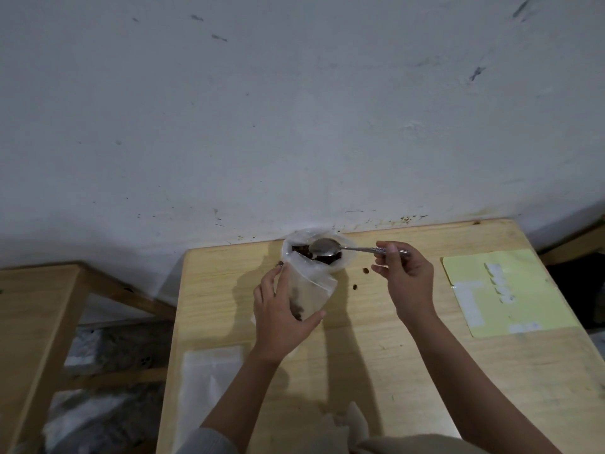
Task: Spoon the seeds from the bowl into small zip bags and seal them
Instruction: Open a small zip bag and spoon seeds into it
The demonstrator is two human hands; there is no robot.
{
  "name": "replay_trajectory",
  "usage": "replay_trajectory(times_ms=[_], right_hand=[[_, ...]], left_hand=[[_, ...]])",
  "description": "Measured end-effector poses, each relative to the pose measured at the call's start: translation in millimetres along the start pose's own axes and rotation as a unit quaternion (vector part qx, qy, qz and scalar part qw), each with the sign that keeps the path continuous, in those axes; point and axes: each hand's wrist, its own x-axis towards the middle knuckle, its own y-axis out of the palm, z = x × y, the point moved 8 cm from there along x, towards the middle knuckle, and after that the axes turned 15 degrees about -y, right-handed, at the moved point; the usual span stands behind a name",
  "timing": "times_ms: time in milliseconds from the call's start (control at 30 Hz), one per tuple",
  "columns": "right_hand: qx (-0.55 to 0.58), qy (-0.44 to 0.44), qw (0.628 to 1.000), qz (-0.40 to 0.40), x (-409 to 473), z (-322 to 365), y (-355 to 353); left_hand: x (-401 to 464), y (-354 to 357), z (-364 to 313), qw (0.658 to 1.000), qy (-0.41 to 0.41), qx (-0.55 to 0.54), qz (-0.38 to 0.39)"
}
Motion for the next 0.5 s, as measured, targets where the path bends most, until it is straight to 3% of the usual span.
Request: replay_trajectory(times_ms=[500], right_hand=[[-0.141,0.129,0.981,0.027,7,-74,25]], left_hand=[[4,-6,5,1.000,-0.027,-0.009,0.007]])
